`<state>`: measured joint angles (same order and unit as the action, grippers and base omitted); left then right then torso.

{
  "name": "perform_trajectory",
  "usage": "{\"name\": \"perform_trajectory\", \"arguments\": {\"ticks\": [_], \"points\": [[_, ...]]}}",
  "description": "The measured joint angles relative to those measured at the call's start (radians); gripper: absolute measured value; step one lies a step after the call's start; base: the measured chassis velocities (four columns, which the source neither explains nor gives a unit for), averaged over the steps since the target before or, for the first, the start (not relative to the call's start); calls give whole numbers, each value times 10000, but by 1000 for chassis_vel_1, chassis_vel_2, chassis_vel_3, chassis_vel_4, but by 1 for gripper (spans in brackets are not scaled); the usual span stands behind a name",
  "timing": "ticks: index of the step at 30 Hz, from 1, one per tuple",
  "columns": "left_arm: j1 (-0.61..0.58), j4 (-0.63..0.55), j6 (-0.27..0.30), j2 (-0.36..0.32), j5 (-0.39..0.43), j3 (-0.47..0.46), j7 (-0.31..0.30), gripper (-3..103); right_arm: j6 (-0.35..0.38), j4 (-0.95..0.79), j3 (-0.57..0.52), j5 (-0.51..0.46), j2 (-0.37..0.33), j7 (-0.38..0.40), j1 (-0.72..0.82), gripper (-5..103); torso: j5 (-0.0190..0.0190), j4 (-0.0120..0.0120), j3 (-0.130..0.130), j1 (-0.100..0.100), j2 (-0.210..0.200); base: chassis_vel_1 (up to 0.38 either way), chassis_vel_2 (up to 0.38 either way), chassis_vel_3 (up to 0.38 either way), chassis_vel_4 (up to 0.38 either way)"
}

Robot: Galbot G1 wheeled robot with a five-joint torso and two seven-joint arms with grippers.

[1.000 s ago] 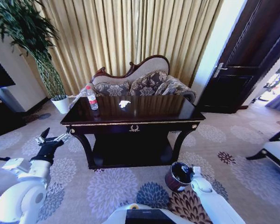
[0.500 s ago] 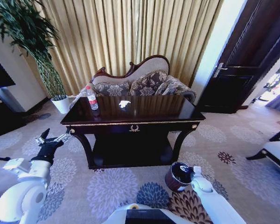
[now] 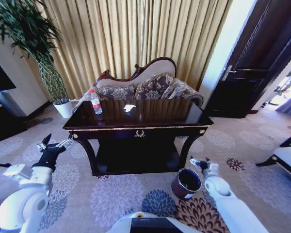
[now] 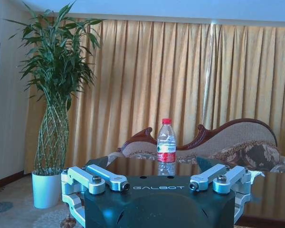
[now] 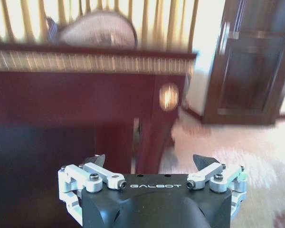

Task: Move to the front of the table and place the trash on the table into the trash bin.

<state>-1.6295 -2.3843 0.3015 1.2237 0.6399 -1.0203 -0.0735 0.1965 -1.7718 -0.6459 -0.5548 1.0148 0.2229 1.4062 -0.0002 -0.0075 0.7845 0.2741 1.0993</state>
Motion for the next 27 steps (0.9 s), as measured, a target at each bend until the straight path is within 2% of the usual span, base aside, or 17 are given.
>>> {"name": "perform_trajectory", "arguments": {"ticks": [2,5,11,16,27], "points": [[7,27,-4,-12,0,-2,-1,100,-1,-500,-172,-110,-35,-1,134,100,1,0,0,0,0,0,0,0,0],[12,92,-57,-45,25,-7,0,100,-6,-2368,-706,-745,-135,-243,728,100,-3,2,0,0,0,0,0,0,0],[4,147,-190,-79,105,39,143,100,-49,-4150,-1156,-1303,-168,-766,1303,100,-1,1,0,0,1,0,0,0,0],[1,135,-199,-196,179,38,153,100,-73,-4911,-1187,-1461,-263,-927,1562,100,-1,2,0,0,0,0,0,0,0],[-15,65,-183,-323,208,23,143,100,21,-5323,-1329,-1568,-360,-914,1675,100,0,2,0,0,0,0,0,0,0]]}}
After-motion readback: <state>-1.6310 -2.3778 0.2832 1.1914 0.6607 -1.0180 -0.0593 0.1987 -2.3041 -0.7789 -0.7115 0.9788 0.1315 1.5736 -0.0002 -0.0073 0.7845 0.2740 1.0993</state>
